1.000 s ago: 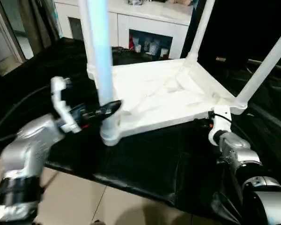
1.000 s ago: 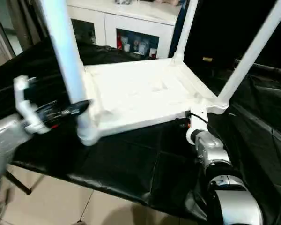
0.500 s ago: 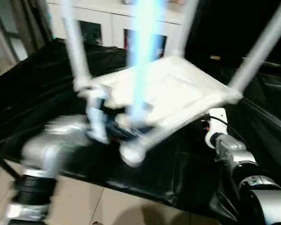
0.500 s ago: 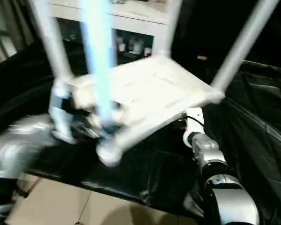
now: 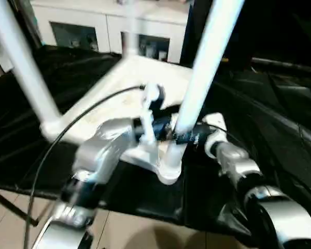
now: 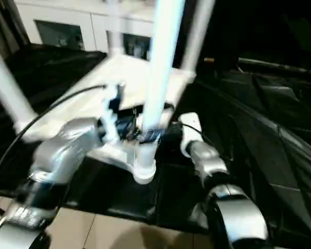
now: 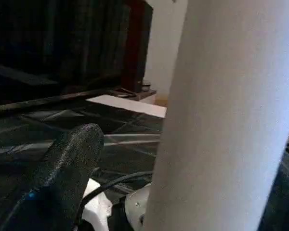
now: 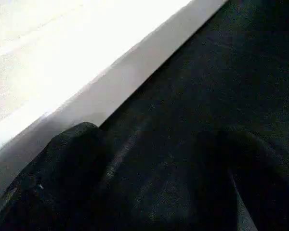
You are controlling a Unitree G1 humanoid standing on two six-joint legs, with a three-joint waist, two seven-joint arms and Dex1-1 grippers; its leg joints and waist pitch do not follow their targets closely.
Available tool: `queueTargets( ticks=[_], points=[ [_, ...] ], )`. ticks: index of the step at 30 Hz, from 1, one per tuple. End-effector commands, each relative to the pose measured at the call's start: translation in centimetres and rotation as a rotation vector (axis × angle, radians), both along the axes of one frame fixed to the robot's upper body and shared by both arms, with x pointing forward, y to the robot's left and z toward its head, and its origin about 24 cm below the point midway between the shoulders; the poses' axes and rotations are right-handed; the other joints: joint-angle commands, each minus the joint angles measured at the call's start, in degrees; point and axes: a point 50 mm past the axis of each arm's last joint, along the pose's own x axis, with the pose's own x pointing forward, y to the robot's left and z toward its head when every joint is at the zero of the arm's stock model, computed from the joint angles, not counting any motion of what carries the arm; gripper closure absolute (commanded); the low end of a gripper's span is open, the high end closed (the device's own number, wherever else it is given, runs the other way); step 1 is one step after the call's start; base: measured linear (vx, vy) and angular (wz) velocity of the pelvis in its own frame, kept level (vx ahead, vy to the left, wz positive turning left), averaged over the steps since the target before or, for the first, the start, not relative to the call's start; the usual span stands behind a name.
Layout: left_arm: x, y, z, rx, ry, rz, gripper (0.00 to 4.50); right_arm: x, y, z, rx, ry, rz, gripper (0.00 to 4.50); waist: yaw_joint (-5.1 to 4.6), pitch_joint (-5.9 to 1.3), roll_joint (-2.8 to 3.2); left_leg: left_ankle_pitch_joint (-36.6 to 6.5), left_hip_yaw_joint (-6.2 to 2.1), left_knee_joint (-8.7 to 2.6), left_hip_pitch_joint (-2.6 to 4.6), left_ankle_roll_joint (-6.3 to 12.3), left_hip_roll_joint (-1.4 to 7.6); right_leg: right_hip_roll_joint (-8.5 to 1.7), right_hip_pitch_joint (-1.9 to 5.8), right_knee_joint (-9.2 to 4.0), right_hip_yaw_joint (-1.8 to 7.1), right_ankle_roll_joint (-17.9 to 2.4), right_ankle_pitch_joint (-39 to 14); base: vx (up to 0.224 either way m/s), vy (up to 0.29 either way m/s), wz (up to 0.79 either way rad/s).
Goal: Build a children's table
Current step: Rotate table base
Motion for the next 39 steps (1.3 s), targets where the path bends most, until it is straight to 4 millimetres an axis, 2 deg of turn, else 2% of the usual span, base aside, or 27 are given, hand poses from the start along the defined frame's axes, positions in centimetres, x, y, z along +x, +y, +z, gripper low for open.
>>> queueTargets(
  ticks=[1,5,6,7,8,9,10,11,13,16,18,21,22,23,25,26,27,28,31,33,34,35,36,37,38,39],
  points=[
    [-0.5,-1.9,-0.1,0.02,-0.017,-0.057,0.0,0.3,3.4,1.4,0.064,-0.048,0.176,0.05,0.59,-4.39,1.06,-10.8,-0.18,-3.69,0.26,1.64,0.93,-2.84,3.94,-3.73,2.37,-15.3,-4.5,0.0,0.0,0.0],
    [-0.4,-2.5,-0.3,0.022,-0.026,-0.033,0.0,0.1,3.7,1.2,0.044,-0.048,0.2,0.05,0.61,-4.29,0.92,-11.6,-0.18,-3.77,0.31,2.2,1.03,-2.97,4.0,-3.9,2.34,-16.1,-4.8,0.0,0.0,0.0],
    [0.9,-2.4,-0.8,0.063,-0.051,0.092,0.0,0.5,2.6,1.2,0.003,-0.058,0.103,0.05,0.61,-4.22,0.85,-12.5,-0.22,-3.84,0.43,1.89,1.13,-3.0,3.9,-4.12,2.35,-15.7,-6.5,0.0,0.0,0.0],
    [0.9,-2.4,-0.8,0.063,-0.051,0.092,0.0,0.5,2.6,1.2,0.003,-0.058,0.103,0.05,0.55,-4.09,0.95,-13.2,-0.1,-3.82,0.63,1.75,0.99,-2.75,3.59,-4.41,2.37,-15.3,-7.5,0.0,0.0,0.0],
    [1.6,-2.1,-1.0,0.085,-0.064,0.154,0.0,0.7,2.0,1.3,-0.01,-0.063,0.058,0.05,0.59,-4.13,0.75,-13.8,-0.26,-3.9,0.51,1.34,0.97,-3.03,3.96,-4.39,2.37,-14.7,-9.4,0.0,0.0,0.0],
    [2.5,-1.4,-1.3,0.129,-0.091,0.23,0.0,1.0,1.1,1.6,-0.017,-0.076,0.002,0.05,0.65,-4.09,0.74,-13.8,-0.36,-3.94,0.42,1.24,0.86,-3.0,3.94,-4.69,2.3,-13.9,-10.7,0.0,0.0,0.0],
    [2.7,-1.2,-1.4,0.141,-0.099,0.248,0.0,1.1,0.9,1.7,-0.019,-0.08,-0.012,0.05,0.69,-4.02,0.87,-14.8,-0.31,-3.96,0.84,0.81,0.87,-2.99,3.57,-4.85,2.34,-13.0,-12.6,0.0,0.0,0.0],
    [3.1,-0.7,-1.6,0.159,-0.103,0.276,0.0,1.2,0.5,1.8,-0.019,-0.086,-0.029,0.05,0.51,-3.91,0.61,-15.6,-0.42,-4.02,0.46,0.64,0.79,-3.03,3.79,-4.97,2.24,-12.0,-14.8,0.0,0.0,0.0],
    [3.7,1.4,-2.6,0.263,-0.115,0.327,0.0,1.4,-1.3,2.3,-0.032,-0.106,-0.067,0.05,0.69,-3.86,0.54,-15.9,-0.44,-3.97,0.54,0.72,0.72,-3.15,3.53,-5.28,2.24,-10.5,-18.0,0.0,0.0,0.0],
    [3.6,2.1,-3.0,0.29,-0.105,0.322,0.0,1.4,-2.0,2.5,-0.028,-0.112,-0.08,0.05,0.88,-3.96,0.7,-15.4,-0.35,-3.87,0.79,0.38,0.73,-3.04,3.29,-5.21,2.29,-10.3,-18.0,0.0,0.0,0.0],
    [3.1,3.2,-3.8,0.347,-0.109,0.297,0.0,1.3,-3.0,2.6,-0.032,-0.119,-0.076,0.05,0.67,-3.85,0.67,-15.8,-0.45,-3.97,0.37,0.38,0.66,-2.96,3.35,-5.23,2.09,-10.1,-19.1,0.0,0.0,0.0],
    [2.4,4.7,-5.3,0.439,-0.098,0.271,0.0,0.9,-4.5,2.6,-0.057,-0.122,-0.037,0.05,0.84,-4.01,0.86,-15.2,-0.47,-3.97,0.49,0.62,0.9,-3.0,3.13,-5.15,2.25,-10.4,-17.5,0.0,0.0,0.0],
    [2.1,5.0,-5.6,0.45,-0.102,0.245,0.0,0.8,-5.0,2.7,-0.065,-0.124,-0.016,0.05,1.04,-4.14,0.98,-14.8,-0.43,-3.88,0.78,0.59,0.96,-3.03,3.01,-5.04,2.27,-11.0,-16.2,0.0,0.0,0.0],
    [1.5,5.5,-6.1,0.457,-0.092,0.201,0.17,0.5,-5.6,2.9,-0.075,-0.121,0.052,0.01,1.15,-4.11,0.97,-14.4,-0.42,-3.95,0.46,0.9,0.94,-2.92,3.27,-4.78,2.23,-12.1,-14.2,0.0,0.0,0.0],
    [1.3,5.6,-6.2,0.461,-0.086,0.189,0.27,0.3,-5.7,2.9,-0.08,-0.119,0.083,0.0,1.36,-4.13,1.13,-13.7,-0.36,-3.93,0.45,1.23,1.01,-2.96,3.3,-4.61,2.29,-12.7,-12.4,0.0,0.0,0.0],
    [0.9,6.6,-7.0,0.526,-0.095,0.159,0.37,-0.5,-6.5,3.2,-0.107,-0.106,0.242,0.0,1.54,-4.21,1.08,-13.1,-0.39,-3.93,0.4,1.43,1.09,-3.01,3.43,-4.46,2.29,-13.3,-11.0,0.0,0.0,0.0],
    [0.9,7.2,-7.3,0.555,-0.097,0.154,0.48,-1.0,-6.8,3.4,-0.117,-0.098,0.317,0.0,1.98,-4.08,1.26,-13.6,-0.47,-3.99,0.33,2.23,1.1,-2.81,3.68,-4.51,2.19,-12.7,-10.7,0.0,0.0,0.0],
    [0.9,7.3,-7.4,0.559,-0.096,0.154,0.61,-1.1,-6.8,3.5,-0.118,-0.096,0.33,0.0,2.07,-4.04,1.17,-13.6,-0.37,-4.0,0.43,2.54,1.16,-2.75,3.59,-4.62,2.22,-12.5,-10.3,0.0,0.0,0.0],
    [1.1,8.0,-7.6,0.593,-0.09,0.145,0.76,-2.1,-7.2,3.9,-0.122,-0.079,0.452,0.0,2.44,-4.07,1.29,-11.8,-0.34,-3.94,0.31,2.83,1.09,-2.73,3.82,-4.25,2.18,-13.2,-8.4,0.0,0.0,0.0],
    [1.2,8.3,-7.6,0.602,-0.085,0.135,0.94,-2.5,-7.2,4.1,-0.124,-0.074,0.504,0.0,2.64,-4.03,1.27,-12.2,-0.26,-3.92,0.47,2.88,1.19,-2.81,3.71,-4.44,2.21,-13.2,-9.1,0.0,0.0,0.0],
    [1.4,8.5,-7.6,0.602,-0.068,0.126,1.07,-3.1,-7.2,4.4,-0.125,-0.072,0.575,0.0,2.93,-4.04,1.39,-12.7,-0.25,-3.95,0.48,2.65,1.21,-2.91,3.76,-4.6,2.22,-13.2,-9.5,0.0,0.0,0.0],
    [1.5,8.5,-7.6,0.605,-0.059,0.12,1.18,-3.5,-7.2,4.6,-0.131,-0.07,0.616,0.0,3.16,-4.09,2.01,-12.8,-0.39,-3.98,0.56,2.44,1.22,-3.04,3.74,-4.45,2.23,-13.3,-9.7,0.0,0.0,0.0],
    [1.5,8.5,-7.6,0.605,-0.058,0.119,1.18,-3.5,-7.2,4.7,-0.132,-0.069,0.622,0.0,3.12,-3.96,1.71,-13.2,-0.27,-4.03,0.56,2.58,1.15,-2.82,3.7,-4.84,2.21,-13.0,-10.2,0.0,0.0,0.0],
    [1.6,8.6,-7.7,0.615,-0.044,0.11,1.22,-4.1,-7.3,4.9,-0.133,-0.058,0.666,0.0,3.28,-4.09,1.76,-13.1,-0.32,-3.93,0.68,2.44,1.21,-2.95,3.68,-4.61,2.22,-13.2,-9.9,0.0,0.0,0.0],
    [1.6,8.7,-7.8,0.632,-0.033,0.093,1.51,-4.5,-7.4,5.1,-0.128,-0.044,0.703,0.0,3.5,-3.87,1.55,-12.9,-0.32,-4.03,0.48,2.86,1.05,-2.84,3.86,-4.84,2.26,-12.8,-10.6,0.0,0.0,0.0],
    [1.6,8.8,-7.9,0.647,-0.023,0.078,1.6,-5.0,-7.5,5.4,-0.119,-0.03,0.732,0.0,3.78,-3.98,1.64,-12.7,-0.39,-4.01,0.58,3.05,1.17,-2.97,3.91,-4.76,2.3,-12.5,-11.1,0.0,0.0,0.0]
  ],
)
